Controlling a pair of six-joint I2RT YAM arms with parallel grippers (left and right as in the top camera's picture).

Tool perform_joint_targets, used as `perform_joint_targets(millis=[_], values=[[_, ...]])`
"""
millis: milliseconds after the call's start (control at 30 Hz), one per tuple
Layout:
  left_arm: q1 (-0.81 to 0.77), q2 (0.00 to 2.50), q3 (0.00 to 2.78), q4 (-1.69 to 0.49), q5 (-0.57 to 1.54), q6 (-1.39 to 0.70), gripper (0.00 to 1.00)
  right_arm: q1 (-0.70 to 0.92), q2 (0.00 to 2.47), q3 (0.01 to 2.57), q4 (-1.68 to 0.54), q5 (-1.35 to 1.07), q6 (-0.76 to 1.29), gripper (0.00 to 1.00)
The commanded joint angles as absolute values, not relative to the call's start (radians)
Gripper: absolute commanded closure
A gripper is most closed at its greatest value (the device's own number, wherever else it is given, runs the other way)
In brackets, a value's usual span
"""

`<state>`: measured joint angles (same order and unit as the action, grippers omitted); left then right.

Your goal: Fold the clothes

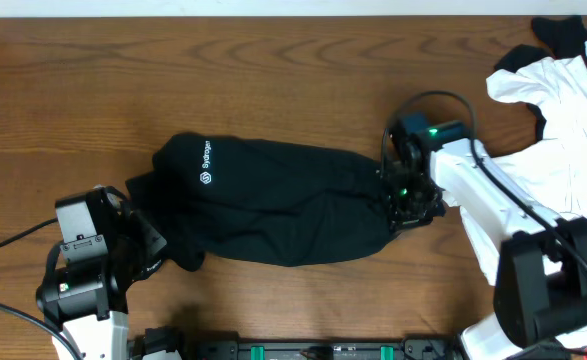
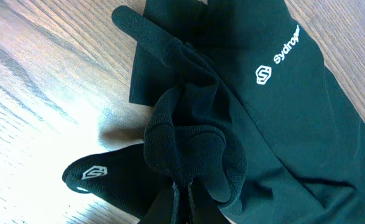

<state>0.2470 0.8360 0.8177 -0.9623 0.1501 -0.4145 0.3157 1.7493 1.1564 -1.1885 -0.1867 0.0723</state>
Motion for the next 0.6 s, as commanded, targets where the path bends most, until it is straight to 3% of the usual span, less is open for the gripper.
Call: perform_joint_targets(millis=[0,133,300,433,500,533,567], values=[[0.25,0.835,0.827,-0.962,0.145,-0.401,0.94,0.327,1.759,1.114,-1.154,-0.184,0.051,0.8],[0.25,0.836,0.827,-0.96,0.145,-0.401,0.94,0.327,1.759,1.043,-1.028,-0.184,0.054,0.76],[0.25,0.835,0.827,-0.961,0.145,-0.401,0.94,0.329,1.759,0.937,-0.862,-0.184,0.072,0.63],[0.25,0.835,0.827,-0.961,0.145,-0.401,0.94,0.329,1.759,0.883,-0.765,-0.219,0.089,0.63],[0.25,0.835,0.827,-0.961,0.145,-0.401,0.94,0.329,1.759,0.873,-0.739,-0.253,0.089,0.67],[0.25,0.835,0.827,-0.961,0.145,-0.401,0.94,0.329,1.759,0.873,-0.736,-0.267,0.089,0.73],[0.25,0.835,0.827,-0.961,0.145,-0.401,0.94,0.329,1.759,0.873,-0.733,-0.281,0.089,0.87]])
